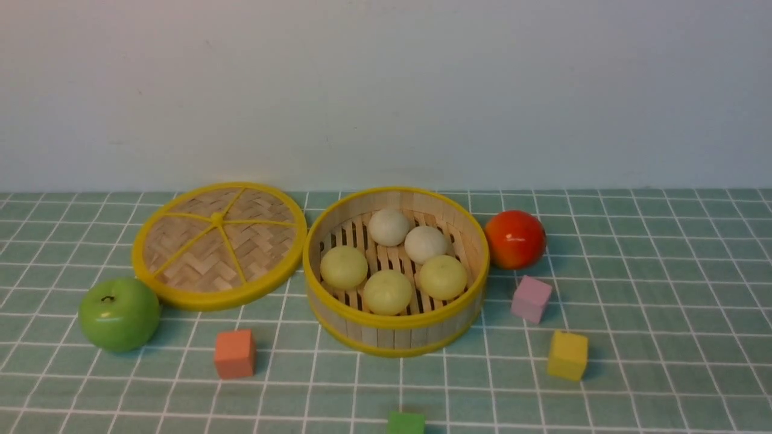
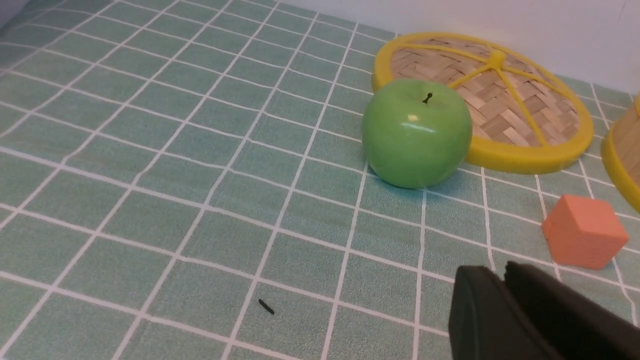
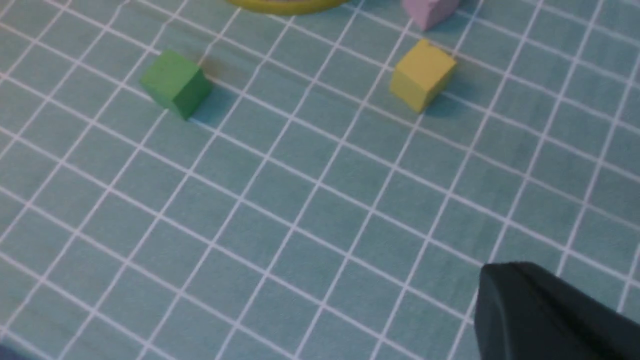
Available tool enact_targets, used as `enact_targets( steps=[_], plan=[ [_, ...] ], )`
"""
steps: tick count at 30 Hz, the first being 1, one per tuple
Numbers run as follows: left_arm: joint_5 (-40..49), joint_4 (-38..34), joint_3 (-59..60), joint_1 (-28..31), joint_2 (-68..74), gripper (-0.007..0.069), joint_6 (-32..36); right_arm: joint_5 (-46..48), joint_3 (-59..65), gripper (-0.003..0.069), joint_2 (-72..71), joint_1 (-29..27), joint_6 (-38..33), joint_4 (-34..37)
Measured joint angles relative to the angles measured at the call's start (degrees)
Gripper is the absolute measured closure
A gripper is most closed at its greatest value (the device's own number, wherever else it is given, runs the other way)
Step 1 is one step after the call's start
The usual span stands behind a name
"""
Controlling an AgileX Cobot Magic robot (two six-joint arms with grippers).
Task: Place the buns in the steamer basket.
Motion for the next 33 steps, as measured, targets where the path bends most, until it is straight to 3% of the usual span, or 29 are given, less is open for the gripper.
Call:
enact_targets(
  steps=[6, 10, 16, 33],
  plan=[
    [0.0, 0.0, 0.0, 0.0, 0.0, 0.0544, 0.0, -9.1, 5.9, 0.0662, -6.8, -6.9, 0.0, -2.4],
    [0.0, 0.0, 0.0, 0.0, 0.0, 0.0540, 0.0, -20.4, 16.8, 0.0659, -14.1, -15.3, 0.0, -3.2],
    [0.0, 0.0, 0.0, 0.0, 0.0, 0.0533, 0.0, -32.0, 36.7, 0.0657, -28.1, -21.1, 0.0, -5.8],
    [0.1, 0.1, 0.0, 0.0, 0.0, 0.0517, 0.0, -34.3, 40.0, 0.0643, -29.8, -22.7, 0.1, -4.0]
  ],
)
